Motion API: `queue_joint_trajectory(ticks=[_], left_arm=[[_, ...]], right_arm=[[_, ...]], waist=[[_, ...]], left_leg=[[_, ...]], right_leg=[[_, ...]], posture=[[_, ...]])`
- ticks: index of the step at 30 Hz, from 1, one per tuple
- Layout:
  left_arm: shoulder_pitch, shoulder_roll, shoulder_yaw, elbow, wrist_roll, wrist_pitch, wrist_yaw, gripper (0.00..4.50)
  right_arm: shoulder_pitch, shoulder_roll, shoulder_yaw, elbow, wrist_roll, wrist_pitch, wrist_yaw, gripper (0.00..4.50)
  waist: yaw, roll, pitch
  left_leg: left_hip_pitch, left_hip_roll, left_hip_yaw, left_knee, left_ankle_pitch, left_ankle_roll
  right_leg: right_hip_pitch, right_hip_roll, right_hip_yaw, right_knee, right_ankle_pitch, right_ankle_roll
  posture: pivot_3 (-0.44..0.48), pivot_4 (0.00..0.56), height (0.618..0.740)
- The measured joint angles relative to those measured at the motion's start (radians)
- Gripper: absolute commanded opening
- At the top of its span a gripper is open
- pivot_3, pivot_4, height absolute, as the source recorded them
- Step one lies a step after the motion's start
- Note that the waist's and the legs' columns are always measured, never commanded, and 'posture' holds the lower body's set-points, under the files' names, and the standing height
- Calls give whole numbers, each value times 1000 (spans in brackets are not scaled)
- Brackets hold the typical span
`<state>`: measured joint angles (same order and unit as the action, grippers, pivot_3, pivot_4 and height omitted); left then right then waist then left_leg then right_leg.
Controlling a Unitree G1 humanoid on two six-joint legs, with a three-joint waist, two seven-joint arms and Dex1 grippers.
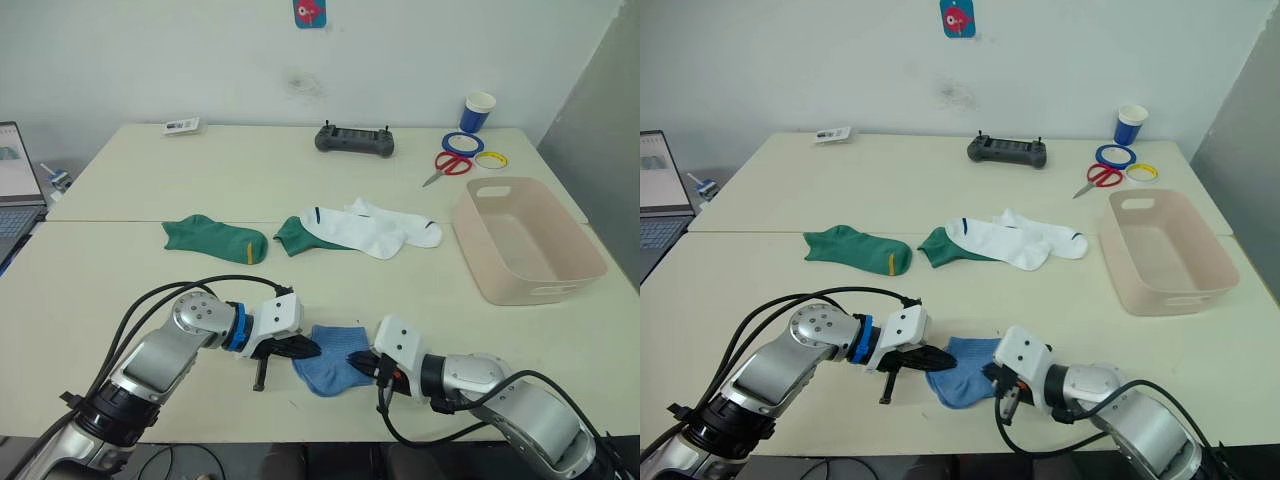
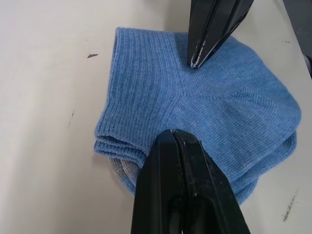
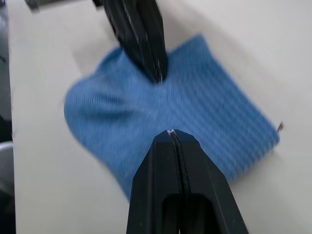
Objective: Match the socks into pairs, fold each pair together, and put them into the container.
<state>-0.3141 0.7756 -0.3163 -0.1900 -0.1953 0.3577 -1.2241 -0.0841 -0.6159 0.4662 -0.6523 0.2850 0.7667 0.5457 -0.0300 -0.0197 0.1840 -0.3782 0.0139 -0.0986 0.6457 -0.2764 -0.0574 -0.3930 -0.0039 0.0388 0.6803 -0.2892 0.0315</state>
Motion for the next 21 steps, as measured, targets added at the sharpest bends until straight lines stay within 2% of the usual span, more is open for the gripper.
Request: queue_joint_trajectory(ticks=[9,14,20,21], left_arm=[[4,3,11,33,-25,-36,-33,0],[-55,17,19,-2,-89,-9,-108,0],[-83,24,18,32,-62,-28,-118,0],[-80,24,12,47,-48,-38,-118,0]], right_arm=[[118,-38,-92,-58,-8,-54,6,28],[173,24,-257,-156,90,33,-37,28],[193,51,-309,-181,106,140,-102,28],[186,67,-319,-180,125,163,-110,188]], waist=[[-3,0,0],[1,0,0],[-4,0,0],[-5,0,0]], left_leg=[[7,0,1,0,0,0],[4,0,0,0,0,0],[5,0,2,-1,0,0],[6,0,1,-1,0,0]], right_leg=[[6,0,1,0,0,0],[5,0,0,0,0,0],[5,0,1,0,0,0],[5,1,1,0,0,0]], posture=[[0,150,740],[0,150,740],[0,150,740],[0,150,740]])
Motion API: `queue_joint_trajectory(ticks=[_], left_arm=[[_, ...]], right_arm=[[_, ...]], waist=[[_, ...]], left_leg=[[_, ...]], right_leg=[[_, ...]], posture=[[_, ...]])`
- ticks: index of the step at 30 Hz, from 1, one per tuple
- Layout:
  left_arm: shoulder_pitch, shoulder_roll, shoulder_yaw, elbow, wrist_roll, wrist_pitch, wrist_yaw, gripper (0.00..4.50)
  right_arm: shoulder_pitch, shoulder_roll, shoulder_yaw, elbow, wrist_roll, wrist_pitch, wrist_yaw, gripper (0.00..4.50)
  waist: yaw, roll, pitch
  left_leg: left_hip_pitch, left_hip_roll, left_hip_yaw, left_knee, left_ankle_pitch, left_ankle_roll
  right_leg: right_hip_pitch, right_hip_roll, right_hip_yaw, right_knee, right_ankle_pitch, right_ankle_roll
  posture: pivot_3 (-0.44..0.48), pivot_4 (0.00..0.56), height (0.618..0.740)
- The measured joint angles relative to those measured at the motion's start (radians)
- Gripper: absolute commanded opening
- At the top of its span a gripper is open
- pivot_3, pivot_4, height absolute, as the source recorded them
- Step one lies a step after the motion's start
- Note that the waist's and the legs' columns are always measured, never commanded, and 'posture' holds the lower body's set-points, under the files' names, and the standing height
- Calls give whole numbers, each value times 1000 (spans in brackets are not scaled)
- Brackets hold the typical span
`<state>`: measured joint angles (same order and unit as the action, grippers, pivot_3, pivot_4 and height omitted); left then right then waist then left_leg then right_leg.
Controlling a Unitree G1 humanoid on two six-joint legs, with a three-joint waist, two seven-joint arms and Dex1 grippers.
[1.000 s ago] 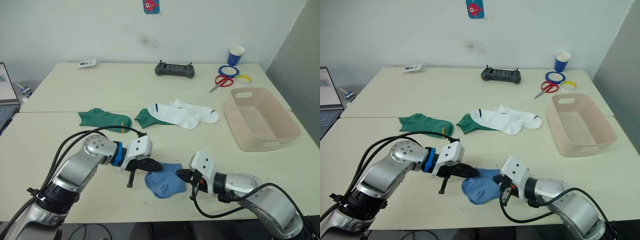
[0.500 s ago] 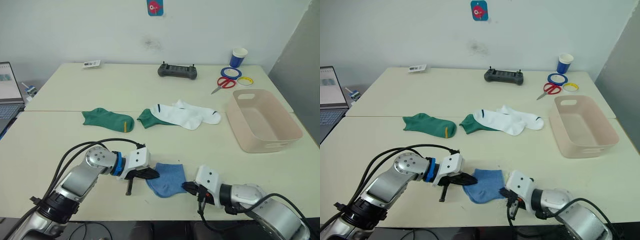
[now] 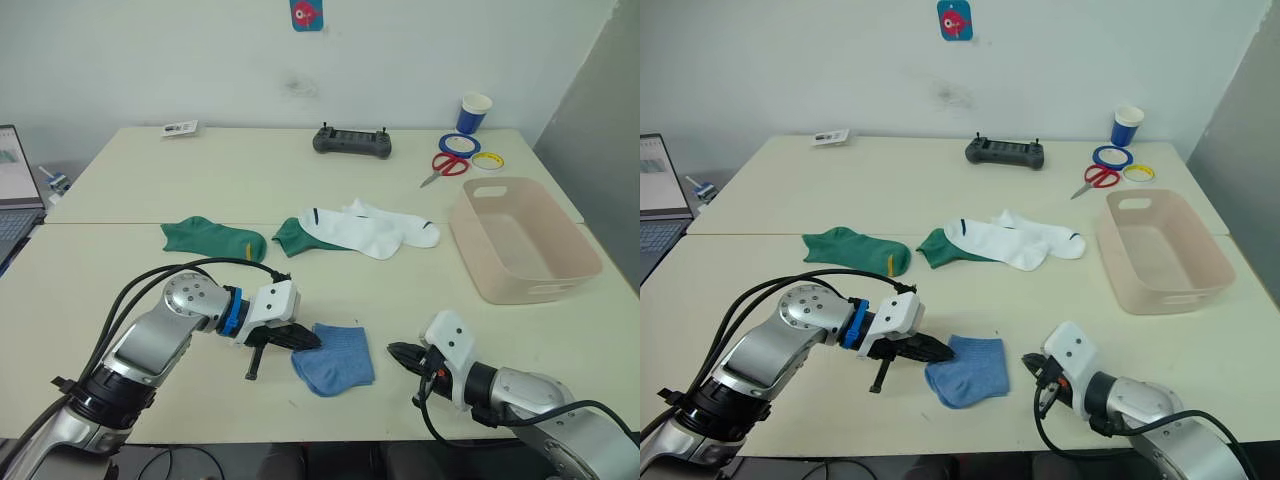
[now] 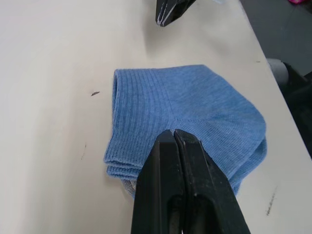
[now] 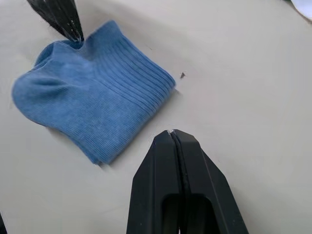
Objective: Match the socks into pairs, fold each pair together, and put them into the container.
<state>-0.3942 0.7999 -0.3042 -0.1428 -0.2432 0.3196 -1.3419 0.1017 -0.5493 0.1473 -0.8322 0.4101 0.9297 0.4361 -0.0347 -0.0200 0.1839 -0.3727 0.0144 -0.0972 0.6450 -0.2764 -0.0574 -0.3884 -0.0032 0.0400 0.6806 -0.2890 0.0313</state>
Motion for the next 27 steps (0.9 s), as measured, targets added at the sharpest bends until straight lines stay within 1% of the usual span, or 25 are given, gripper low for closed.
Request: queue_joint_trajectory(ticks=[2,3,7,13,16,19,27], left_arm=[[12,0,-12,18,21,-18,0,0],[19,-2,-16,24,30,-25,2,0],[37,-18,-24,37,60,-61,21,0],[43,-4,-22,59,75,-111,18,0],[40,0,-21,80,75,-134,13,0],[26,-1,-21,109,75,-147,14,0],[18,-9,-21,128,86,-152,15,0]], right_arm=[[-28,46,-21,4,44,52,-12,611],[-47,69,-30,4,64,80,-21,936],[-94,121,-73,9,136,210,-51,2287],[-161,296,-200,63,284,493,-100,4444],[-195,367,-245,85,315,590,-122,4483],[-227,411,-238,131,312,631,-154,4483],[-286,473,-202,217,288,631,-177,4483]], waist=[[0,0,0],[0,0,0],[3,0,0],[3,1,-1],[1,1,-1],[0,2,-1],[-2,2,-2]], left_leg=[[0,0,-1,0,0,0],[0,0,-1,0,0,0],[-1,0,0,0,0,0],[0,0,-1,0,0,0],[2,0,0,-1,0,0],[3,0,0,-1,0,0],[7,1,1,-2,0,0]], right_leg=[[0,0,0,0,0,0],[0,0,0,0,0,0],[0,0,0,0,0,0],[0,0,0,0,0,0],[1,0,0,1,0,0],[1,0,0,1,0,-1],[4,0,1,1,1,-1]], posture=[[0,150,740],[0,150,740],[0,150,740],[0,150,740],[0,150,740],[0,150,740],[0,150,740]])
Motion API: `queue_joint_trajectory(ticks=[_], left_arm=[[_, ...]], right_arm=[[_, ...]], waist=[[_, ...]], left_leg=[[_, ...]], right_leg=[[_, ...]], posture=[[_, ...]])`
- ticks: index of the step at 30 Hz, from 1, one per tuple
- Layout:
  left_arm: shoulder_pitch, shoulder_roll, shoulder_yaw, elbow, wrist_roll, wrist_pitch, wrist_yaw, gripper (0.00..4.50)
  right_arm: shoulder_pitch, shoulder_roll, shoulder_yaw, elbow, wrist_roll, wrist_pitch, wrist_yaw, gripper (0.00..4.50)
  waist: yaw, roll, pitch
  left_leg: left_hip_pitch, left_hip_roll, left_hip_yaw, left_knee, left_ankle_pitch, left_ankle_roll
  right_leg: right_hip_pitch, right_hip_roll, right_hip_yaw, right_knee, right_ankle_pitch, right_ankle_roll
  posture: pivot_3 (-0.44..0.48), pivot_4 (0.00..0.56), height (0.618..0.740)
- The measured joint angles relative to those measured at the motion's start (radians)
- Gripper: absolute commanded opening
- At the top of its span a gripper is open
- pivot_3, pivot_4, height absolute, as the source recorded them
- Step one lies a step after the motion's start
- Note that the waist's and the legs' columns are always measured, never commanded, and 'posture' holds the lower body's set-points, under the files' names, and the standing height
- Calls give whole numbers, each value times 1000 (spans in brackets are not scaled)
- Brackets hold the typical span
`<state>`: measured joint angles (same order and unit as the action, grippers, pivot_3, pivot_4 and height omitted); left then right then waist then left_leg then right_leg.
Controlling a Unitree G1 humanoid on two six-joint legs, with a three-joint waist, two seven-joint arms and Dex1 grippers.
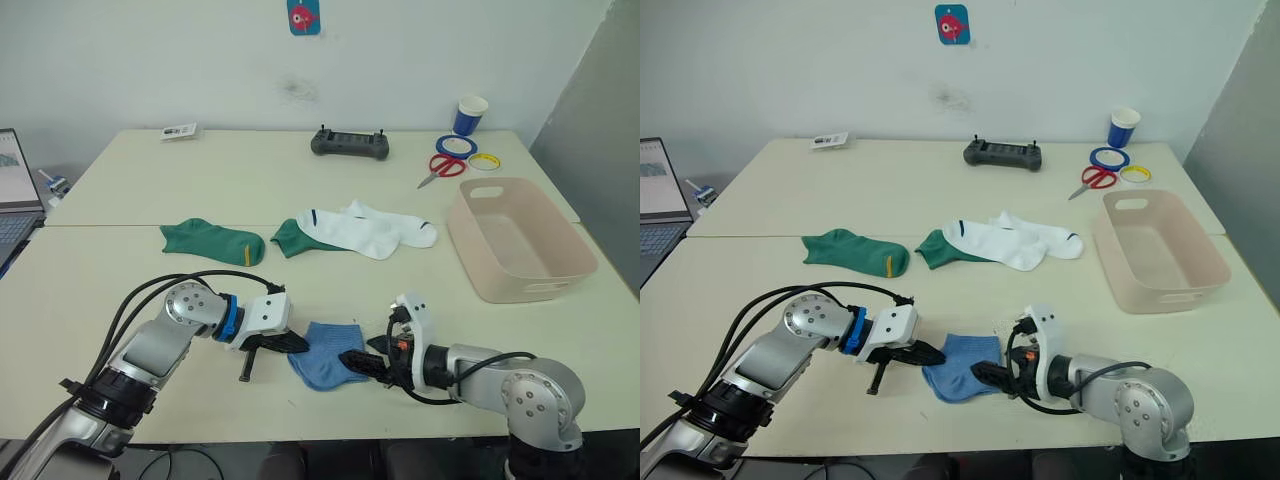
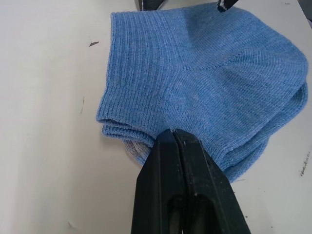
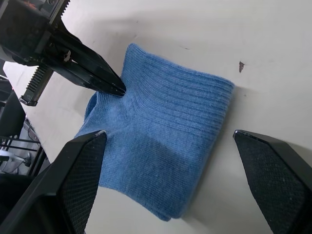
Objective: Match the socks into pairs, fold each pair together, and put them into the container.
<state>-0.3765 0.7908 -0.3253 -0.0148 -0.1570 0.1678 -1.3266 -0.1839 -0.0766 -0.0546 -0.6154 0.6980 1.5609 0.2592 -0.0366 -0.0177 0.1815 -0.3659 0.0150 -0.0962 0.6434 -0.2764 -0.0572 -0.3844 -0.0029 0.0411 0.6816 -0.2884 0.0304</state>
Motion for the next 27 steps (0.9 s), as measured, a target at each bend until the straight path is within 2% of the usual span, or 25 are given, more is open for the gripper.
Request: queue_joint_trajectory(ticks=[10,18,21,27], left_arm=[[44,4,21,-47,4,22,10,0],[51,5,26,-55,4,25,17,0],[53,6,28,-55,4,22,18,0],[58,7,31,-58,3,22,21,0]], right_arm=[[-50,129,-1,120,-8,1,-1,4483],[-65,129,18,141,-4,9,27,4483],[-60,125,27,141,-5,2,31,3923],[-50,125,44,149,-8,-31,31,1816]], waist=[[-19,1,-3],[-20,1,-3],[-20,1,-3],[-21,1,-3]], left_leg=[[1,0,0,-2,0,0],[0,0,1,-4,0,0],[0,0,1,-4,0,0],[0,0,1,-4,0,0]], right_leg=[[0,0,0,0,0,0],[-2,0,1,-1,0,0],[-2,0,1,-1,0,0],[-2,0,1,-1,0,0]], posture=[[0,150,740],[0,150,740],[0,150,740],[0,150,740]])
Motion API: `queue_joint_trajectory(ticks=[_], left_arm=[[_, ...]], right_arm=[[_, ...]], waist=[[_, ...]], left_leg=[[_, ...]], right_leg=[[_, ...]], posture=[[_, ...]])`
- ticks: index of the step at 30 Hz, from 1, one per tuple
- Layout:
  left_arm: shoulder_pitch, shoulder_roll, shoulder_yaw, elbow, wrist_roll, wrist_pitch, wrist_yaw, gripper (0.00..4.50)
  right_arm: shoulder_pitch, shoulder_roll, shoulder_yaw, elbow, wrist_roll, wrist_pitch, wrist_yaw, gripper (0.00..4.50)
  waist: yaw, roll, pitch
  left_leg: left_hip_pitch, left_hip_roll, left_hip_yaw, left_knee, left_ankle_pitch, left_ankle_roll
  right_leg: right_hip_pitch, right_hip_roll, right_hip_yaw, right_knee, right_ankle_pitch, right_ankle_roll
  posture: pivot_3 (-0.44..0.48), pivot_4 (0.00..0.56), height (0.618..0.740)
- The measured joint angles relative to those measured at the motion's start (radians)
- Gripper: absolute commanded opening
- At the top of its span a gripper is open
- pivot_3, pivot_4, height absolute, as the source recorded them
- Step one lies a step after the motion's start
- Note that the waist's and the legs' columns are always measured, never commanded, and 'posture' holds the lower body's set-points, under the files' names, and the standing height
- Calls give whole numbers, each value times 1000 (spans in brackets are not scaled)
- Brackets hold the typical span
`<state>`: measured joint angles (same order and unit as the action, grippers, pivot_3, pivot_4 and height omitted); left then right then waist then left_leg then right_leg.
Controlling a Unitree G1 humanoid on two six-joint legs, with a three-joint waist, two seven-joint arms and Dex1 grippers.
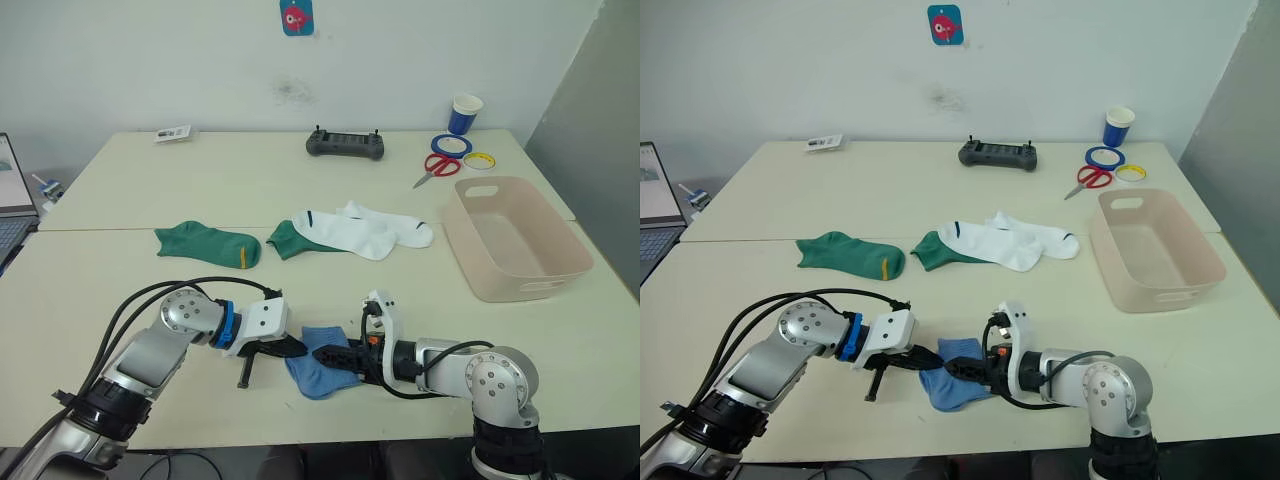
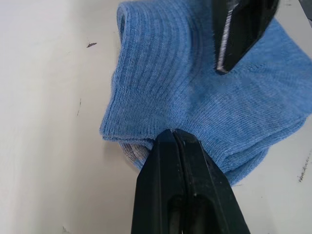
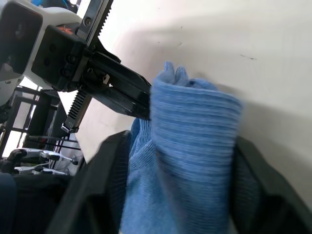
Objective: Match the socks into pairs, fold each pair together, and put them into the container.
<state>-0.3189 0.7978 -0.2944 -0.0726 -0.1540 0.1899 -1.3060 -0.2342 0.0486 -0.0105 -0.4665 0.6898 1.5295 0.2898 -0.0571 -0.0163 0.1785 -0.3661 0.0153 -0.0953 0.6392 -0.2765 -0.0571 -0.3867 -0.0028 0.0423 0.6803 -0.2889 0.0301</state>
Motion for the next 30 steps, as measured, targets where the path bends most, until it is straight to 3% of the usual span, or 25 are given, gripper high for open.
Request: queue_joint_trajectory(ticks=[5,6,12,16,19,22,28,30], left_arm=[[2,2,2,-3,-1,5,0,0],[1,2,2,-5,-1,10,0,0],[0,-4,18,-13,-54,99,-5,0],[-42,-28,38,-18,-154,198,-31,0],[-163,-66,76,-34,-245,306,-35,608],[-296,-127,101,-69,-329,374,-38,1513],[-399,-233,107,-79,-393,421,5,3385],[-433,-238,102,-80,-395,435,7,3990]], right_arm=[[12,-1,1,0,0,-16,-2,131],[15,-2,1,0,0,-18,-3,16],[41,-16,-8,-44,1,-25,-10,9],[95,-111,-28,-174,21,-20,-6,9],[141,-169,-114,-288,50,-11,-3,9],[195,-228,-240,-412,96,-10,10,9],[312,-322,-383,-496,192,-24,19,9],[342,-436,-434,-497,275,-90,-5,9]], waist=[[0,0,0],[0,0,0],[0,0,1],[6,0,3],[14,-1,4],[19,-1,4],[7,-1,4],[7,-1,5]], left_leg=[[0,0,0,-1,0,0],[0,0,0,-1,0,0],[-1,0,0,-2,0,0],[-7,-1,-2,-1,0,0],[-16,-1,-5,4,0,0],[-16,-2,-4,5,0,0],[-15,-1,-3,4,0,0],[-15,-2,-2,5,0,0]], right_leg=[[-1,0,0,0,0,0],[-1,0,0,0,0,0],[-2,0,0,0,0,0],[-4,-1,-2,-2,-1,0],[-10,-1,-5,-1,-1,1],[-10,-1,-4,-1,-1,1],[-10,0,-3,0,-1,1],[-10,0,-2,0,-1,2]], posture=[[0,150,740],[0,150,740],[0,150,740],[0,150,740],[0,150,740],[0,150,740],[0,150,740],[0,150,740]])
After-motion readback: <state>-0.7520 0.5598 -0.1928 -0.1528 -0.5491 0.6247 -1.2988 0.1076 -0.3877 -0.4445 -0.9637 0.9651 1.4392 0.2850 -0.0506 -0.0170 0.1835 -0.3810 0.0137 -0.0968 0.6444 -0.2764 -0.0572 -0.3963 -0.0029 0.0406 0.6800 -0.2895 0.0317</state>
